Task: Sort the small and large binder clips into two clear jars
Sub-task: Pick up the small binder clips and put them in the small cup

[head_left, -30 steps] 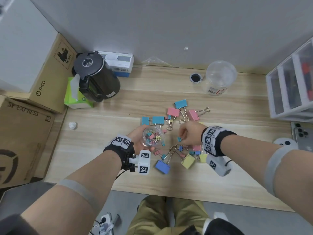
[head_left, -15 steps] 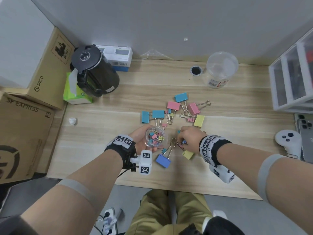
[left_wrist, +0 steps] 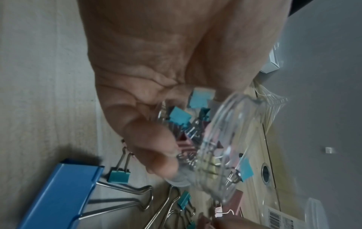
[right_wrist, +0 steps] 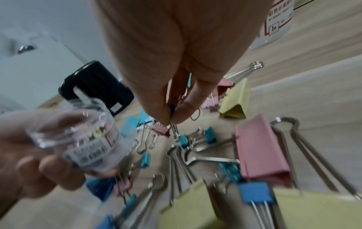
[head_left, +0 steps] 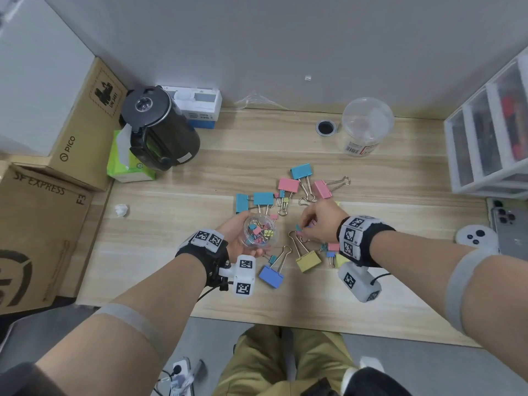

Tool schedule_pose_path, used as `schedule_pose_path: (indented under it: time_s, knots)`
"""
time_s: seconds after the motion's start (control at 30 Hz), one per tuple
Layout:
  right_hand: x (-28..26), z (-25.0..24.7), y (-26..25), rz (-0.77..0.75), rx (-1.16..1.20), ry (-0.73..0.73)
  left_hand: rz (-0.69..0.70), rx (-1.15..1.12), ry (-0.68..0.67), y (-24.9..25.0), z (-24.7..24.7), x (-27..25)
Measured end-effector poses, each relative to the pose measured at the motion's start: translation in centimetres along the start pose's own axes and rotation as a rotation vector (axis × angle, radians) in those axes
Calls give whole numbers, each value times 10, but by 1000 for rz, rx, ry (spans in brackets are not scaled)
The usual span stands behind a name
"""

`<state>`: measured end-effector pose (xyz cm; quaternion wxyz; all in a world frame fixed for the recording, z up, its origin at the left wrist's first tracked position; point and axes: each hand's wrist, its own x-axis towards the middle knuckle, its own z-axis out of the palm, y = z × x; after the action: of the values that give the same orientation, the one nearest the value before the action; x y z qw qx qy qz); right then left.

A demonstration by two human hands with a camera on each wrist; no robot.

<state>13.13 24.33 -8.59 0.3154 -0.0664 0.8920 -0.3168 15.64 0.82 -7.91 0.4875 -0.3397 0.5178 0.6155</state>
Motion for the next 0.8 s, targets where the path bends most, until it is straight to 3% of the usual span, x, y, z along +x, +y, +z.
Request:
schedule_pose_path:
  time_s: [0.2, 0.43, 0.6, 0.8]
  knots:
    - [13, -27, -25, -30, 316, 14, -5, -21, 53, 8, 6, 1]
    - [12, -16, -56, -121, 347, -8, 4, -160, -12, 18, 30, 0]
    - [3, -30, -46, 0, 639, -70, -19, -107, -33, 25, 46, 1]
    - [-11, -62, 4, 183, 890, 91, 9, 0, -65, 27, 55, 16]
